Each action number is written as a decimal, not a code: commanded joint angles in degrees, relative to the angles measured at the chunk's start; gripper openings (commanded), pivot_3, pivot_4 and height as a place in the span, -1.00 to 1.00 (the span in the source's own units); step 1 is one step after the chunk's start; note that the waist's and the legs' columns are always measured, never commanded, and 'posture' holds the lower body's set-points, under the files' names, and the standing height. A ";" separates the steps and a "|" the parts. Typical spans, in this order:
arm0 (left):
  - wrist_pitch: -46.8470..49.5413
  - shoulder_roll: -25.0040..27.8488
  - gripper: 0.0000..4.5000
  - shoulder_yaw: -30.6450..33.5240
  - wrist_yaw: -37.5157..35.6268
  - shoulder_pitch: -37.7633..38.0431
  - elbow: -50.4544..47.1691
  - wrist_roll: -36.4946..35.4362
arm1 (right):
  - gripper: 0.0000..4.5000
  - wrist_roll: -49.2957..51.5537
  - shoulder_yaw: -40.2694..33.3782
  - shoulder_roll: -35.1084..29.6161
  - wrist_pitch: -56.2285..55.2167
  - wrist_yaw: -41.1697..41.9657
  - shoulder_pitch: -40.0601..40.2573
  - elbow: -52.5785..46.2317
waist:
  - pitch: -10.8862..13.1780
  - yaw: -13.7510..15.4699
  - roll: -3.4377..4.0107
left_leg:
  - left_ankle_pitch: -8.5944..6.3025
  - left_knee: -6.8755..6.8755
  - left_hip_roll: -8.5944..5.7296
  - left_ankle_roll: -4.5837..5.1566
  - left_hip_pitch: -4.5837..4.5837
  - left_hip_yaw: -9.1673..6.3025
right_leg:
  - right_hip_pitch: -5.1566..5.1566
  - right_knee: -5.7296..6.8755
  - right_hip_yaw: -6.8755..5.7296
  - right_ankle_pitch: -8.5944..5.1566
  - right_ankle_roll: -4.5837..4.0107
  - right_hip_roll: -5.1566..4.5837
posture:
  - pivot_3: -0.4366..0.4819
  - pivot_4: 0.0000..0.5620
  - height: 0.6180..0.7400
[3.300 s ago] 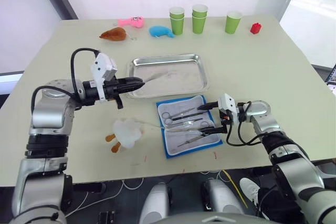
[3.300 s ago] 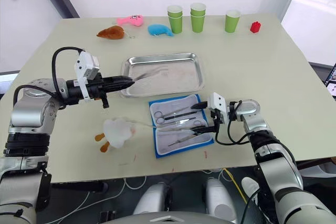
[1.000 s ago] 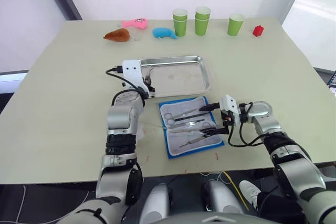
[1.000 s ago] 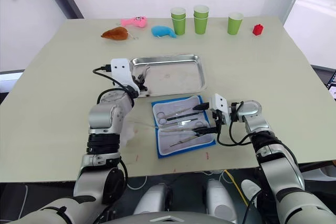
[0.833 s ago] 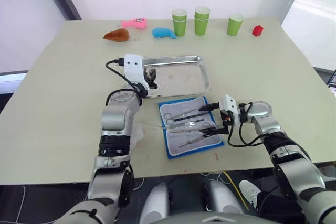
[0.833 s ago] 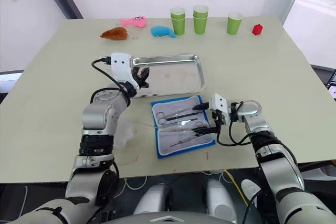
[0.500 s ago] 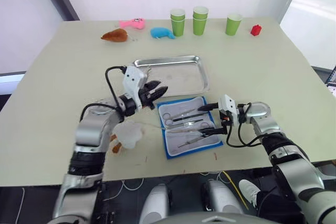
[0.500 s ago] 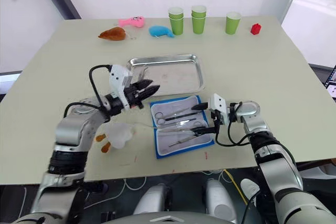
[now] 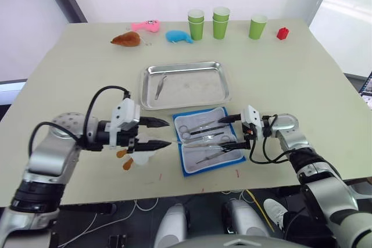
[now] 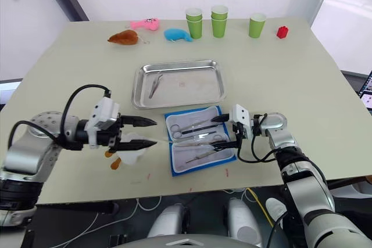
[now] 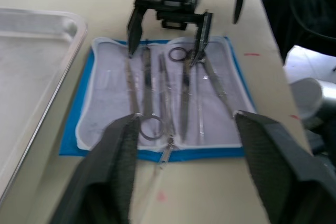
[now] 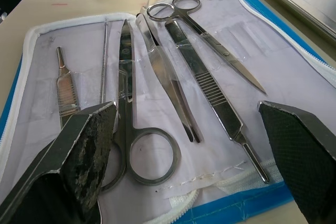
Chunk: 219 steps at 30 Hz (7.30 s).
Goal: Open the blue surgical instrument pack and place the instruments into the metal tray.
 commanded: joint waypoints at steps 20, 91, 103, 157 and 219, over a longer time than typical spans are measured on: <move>-1.70 -0.45 0.97 -3.96 -0.28 -6.99 2.56 2.80 | 1.00 -5.64 4.49 0.22 1.94 -1.73 3.87 5.31 | 0.03 0.00 0.01 | 0.00 0.00 0.00 0.00 0.00 0.07 | -0.03 0.02 0.07 -0.05 0.10 0.28 | -0.05 -0.47 1.00; -11.65 -22.66 -0.99 -20.89 11.42 -18.07 28.05 24.35 | 1.00 -5.56 4.14 0.60 1.72 -2.63 3.00 6.17 | -0.30 -0.03 0.00 | 0.00 -0.01 -0.01 0.00 0.14 0.09 | 0.05 0.09 0.10 0.14 0.09 0.40 | -0.05 -0.47 1.00; 1.78 -20.20 -0.99 -23.01 9.25 -21.57 17.45 24.05 | 1.00 -5.49 4.07 0.72 1.62 -2.56 2.89 6.37 | -0.28 -0.12 0.01 | 0.00 -0.01 0.00 0.01 0.13 0.08 | 0.04 0.09 0.10 0.11 0.14 0.45 | -0.05 -0.47 1.00; 18.68 0.01 -0.99 -15.87 3.17 -25.30 6.24 16.37 | 1.00 -5.38 4.13 1.13 1.45 -2.29 2.95 6.54 | -0.17 -0.27 0.02 | 0.00 -0.03 0.06 0.01 0.12 0.12 | -0.05 0.09 0.18 0.00 0.27 0.57 | -0.05 -0.47 1.00; 28.07 -39.64 -0.31 0.32 75.68 -33.04 31.95 24.02 | 1.00 -5.46 4.24 1.60 1.28 -2.42 2.48 7.09 | -0.24 -0.16 -0.14 | 0.09 -0.03 -0.02 -0.20 0.15 -0.04 | 0.04 0.12 0.05 0.18 0.13 0.39 | -0.05 -0.47 1.00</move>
